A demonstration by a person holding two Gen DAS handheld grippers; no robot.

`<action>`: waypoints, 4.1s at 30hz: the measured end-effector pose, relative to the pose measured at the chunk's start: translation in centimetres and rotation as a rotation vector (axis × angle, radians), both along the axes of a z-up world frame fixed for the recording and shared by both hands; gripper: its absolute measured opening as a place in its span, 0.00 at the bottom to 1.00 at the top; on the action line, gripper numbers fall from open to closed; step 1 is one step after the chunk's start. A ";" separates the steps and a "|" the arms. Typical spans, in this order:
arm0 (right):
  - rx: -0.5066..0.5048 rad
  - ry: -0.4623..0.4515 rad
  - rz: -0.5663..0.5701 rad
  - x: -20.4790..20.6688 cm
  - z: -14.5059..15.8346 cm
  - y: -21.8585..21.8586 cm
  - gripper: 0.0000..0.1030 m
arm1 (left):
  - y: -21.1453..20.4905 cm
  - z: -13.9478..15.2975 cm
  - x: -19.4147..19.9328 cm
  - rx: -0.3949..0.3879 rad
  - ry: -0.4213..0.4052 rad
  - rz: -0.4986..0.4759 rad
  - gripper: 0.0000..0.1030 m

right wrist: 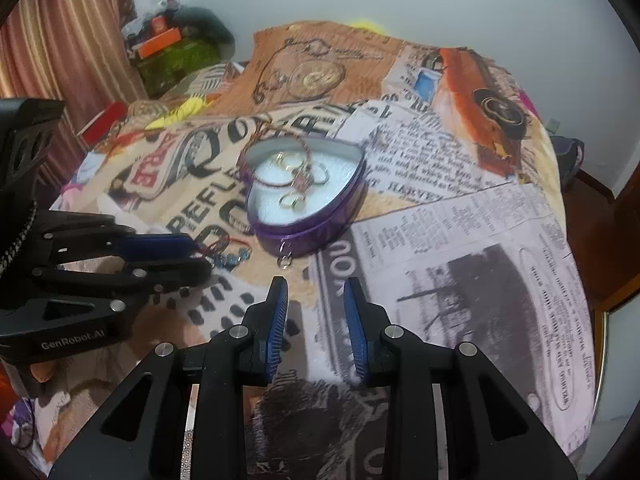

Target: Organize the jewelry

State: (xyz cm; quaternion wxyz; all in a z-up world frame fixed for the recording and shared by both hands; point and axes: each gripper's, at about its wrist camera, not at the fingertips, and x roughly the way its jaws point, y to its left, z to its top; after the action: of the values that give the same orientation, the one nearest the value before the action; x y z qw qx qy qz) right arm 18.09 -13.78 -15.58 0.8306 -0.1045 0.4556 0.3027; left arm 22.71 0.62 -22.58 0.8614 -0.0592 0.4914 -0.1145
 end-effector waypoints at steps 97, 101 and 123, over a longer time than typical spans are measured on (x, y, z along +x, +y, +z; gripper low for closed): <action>0.139 -0.112 -0.050 4.3 2.6 1.5 0.08 | -0.3 5.9 6.6 0.056 -0.255 0.024 0.06; 0.127 -0.102 -0.040 4.5 2.0 1.8 0.08 | -0.3 4.5 7.2 0.043 -0.209 0.018 0.06; 0.096 -0.074 -0.043 3.8 4.2 2.0 0.21 | 1.3 9.2 4.3 0.061 -0.268 0.078 0.23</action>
State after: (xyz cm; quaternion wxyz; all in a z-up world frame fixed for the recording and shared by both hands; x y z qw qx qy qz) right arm 21.87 -11.78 -11.39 0.8572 -0.0660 0.4118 0.3021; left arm 27.05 1.92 -13.40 0.9244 -0.0363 0.3725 -0.0731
